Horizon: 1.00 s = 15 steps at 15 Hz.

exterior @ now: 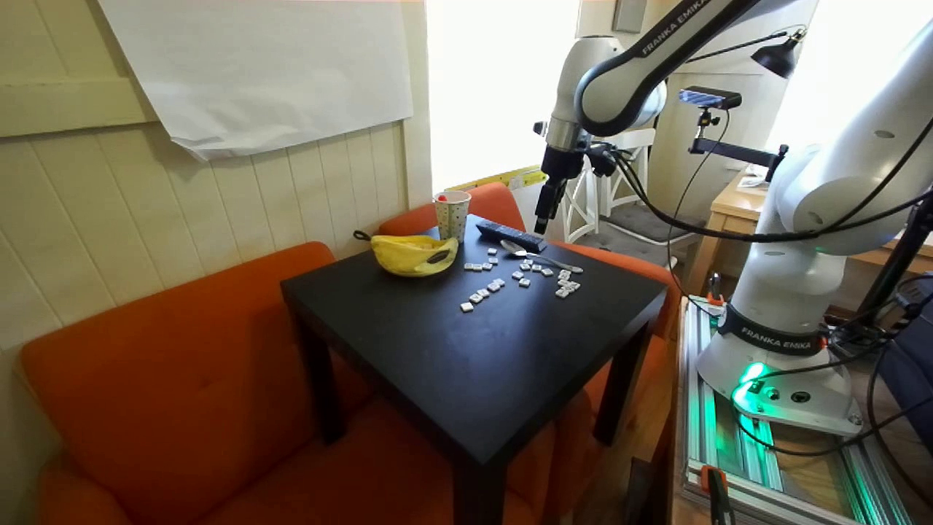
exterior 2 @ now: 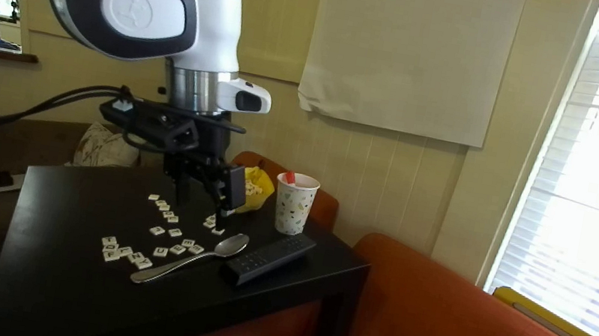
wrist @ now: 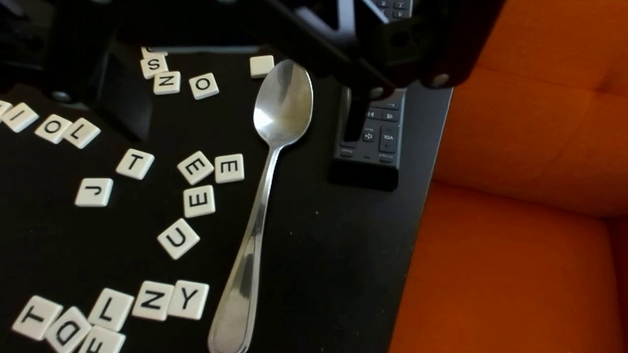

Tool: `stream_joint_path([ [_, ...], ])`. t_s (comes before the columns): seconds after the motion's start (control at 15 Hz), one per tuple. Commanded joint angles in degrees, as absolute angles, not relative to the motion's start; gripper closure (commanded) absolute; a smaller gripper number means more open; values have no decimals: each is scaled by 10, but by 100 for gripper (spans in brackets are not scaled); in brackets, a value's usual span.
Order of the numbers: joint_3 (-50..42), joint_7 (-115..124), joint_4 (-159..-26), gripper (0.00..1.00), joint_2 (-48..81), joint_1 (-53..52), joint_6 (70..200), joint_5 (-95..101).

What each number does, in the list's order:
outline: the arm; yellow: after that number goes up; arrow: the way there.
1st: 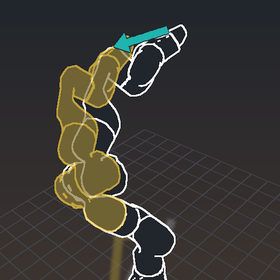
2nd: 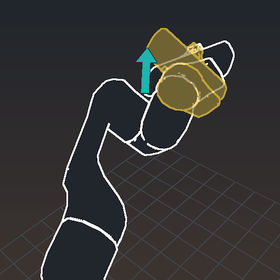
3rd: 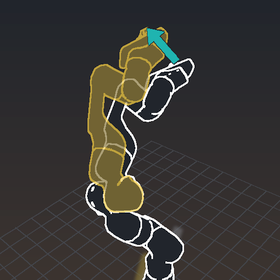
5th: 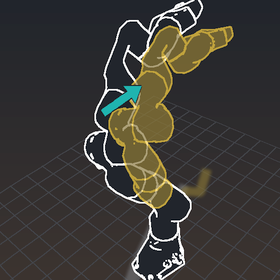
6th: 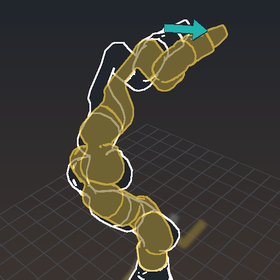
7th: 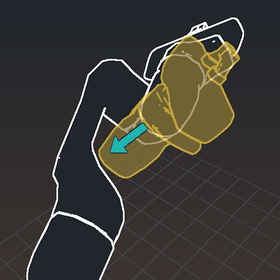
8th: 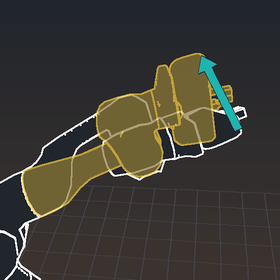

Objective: Put the spoon in the cup

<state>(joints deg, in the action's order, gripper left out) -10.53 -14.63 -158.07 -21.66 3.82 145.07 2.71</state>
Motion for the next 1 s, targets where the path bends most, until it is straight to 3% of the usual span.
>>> stream_joint_path([
  [0.0,-86,-114,-1580,0,-194,57,1462,47],
  [0.47,-72,-99,-1580,3,-159,57,1473,48],
  [0.53,-71,-97,-1580,16,-154,56,1477,47],
  [0.8,-72,-100,-1580,40,-129,56,1502,42],
  [0.93,-75,-103,-1580,43,-120,57,1514,39],
])
